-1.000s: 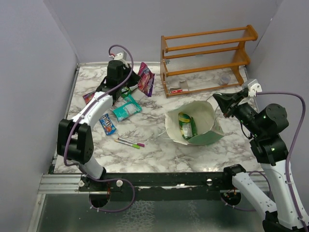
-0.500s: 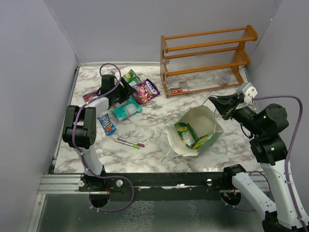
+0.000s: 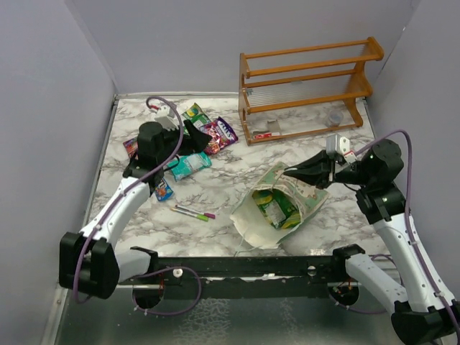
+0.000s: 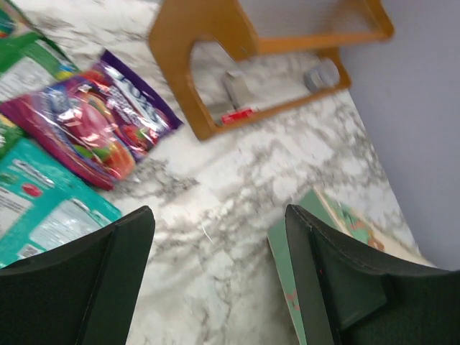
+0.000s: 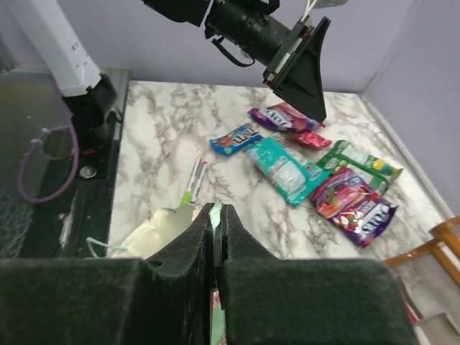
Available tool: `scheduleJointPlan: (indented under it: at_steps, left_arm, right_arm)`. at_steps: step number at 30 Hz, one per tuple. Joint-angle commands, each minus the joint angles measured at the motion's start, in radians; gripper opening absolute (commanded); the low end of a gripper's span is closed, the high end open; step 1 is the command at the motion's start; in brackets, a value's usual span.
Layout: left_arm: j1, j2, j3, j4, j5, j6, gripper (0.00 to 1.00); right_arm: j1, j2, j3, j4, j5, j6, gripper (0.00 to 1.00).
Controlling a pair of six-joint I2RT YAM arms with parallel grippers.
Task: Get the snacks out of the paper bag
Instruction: Place the snack at the center of the board, then adjust the paper bag at the center of the board.
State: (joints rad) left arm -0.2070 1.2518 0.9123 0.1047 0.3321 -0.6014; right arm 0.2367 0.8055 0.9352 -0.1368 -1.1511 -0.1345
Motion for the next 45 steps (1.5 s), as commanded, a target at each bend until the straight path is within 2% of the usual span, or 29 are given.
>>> scheduleJointPlan:
  at_steps: [1,7,10,12,15,17,19,24,28,32,36,39,42,45]
  left_arm:
    - [-0.135,-0.148,-0.113,0.069,0.009,0.138,0.76]
    - [-0.278,-0.252,-0.151,0.116,0.033,0.206,0.71]
    - [-0.313,-0.332,-0.184,0.143,0.077,0.297,0.70]
    - [-0.325,-0.393,-0.224,0.168,0.158,0.395,0.71]
    - [-0.345,-0.468,-0.282,0.207,0.380,0.552,0.71]
    - [-0.378,-0.501,-0.283,0.165,0.474,0.668,0.71]
    - [-0.423,-0.527,-0.276,0.120,0.487,0.763,0.70]
    - [-0.572,-0.516,-0.226,-0.048,0.470,1.021,0.66]
    - [-0.713,-0.443,-0.177,-0.149,0.393,1.143,0.63]
    - [-0.848,-0.383,-0.145,-0.166,0.256,1.185,0.56]
    - [-0.863,-0.427,-0.191,0.040,0.203,1.049,0.58]
    - [-0.863,-0.472,-0.223,0.148,0.061,0.959,0.61]
    - [-0.864,-0.494,-0.197,0.106,-0.135,0.935,0.59]
    - [-0.863,-0.523,-0.203,0.084,-0.350,0.941,0.59]
  right_arm:
    - [0.003,-0.035,-0.049,-0.005,-0.033,0.009,0.02]
    - [0.003,-0.093,-0.045,-0.086,0.205,-0.010,0.02]
    - [0.003,-0.120,-0.062,-0.069,0.299,0.012,0.02]
    - [0.003,-0.135,-0.070,-0.061,0.356,0.038,0.02]
    - [0.003,-0.152,-0.081,-0.036,0.348,0.049,0.02]
    - [0.003,-0.148,-0.070,-0.048,0.336,0.045,0.02]
    - [0.003,-0.141,-0.058,-0.071,0.310,0.030,0.02]
    - [0.003,-0.087,-0.033,-0.148,0.107,-0.037,0.02]
    - [0.003,-0.029,0.015,-0.292,0.026,-0.099,0.02]
    - [0.003,-0.057,0.020,-0.295,0.051,-0.113,0.02]
    - [0.003,-0.110,0.035,-0.232,0.507,-0.068,0.02]
    - [0.003,-0.142,0.030,-0.125,0.780,-0.051,0.02]
    - [0.003,-0.136,0.017,-0.020,0.873,-0.106,0.02]
    - [0.003,-0.064,0.060,0.024,0.951,-0.121,0.02]
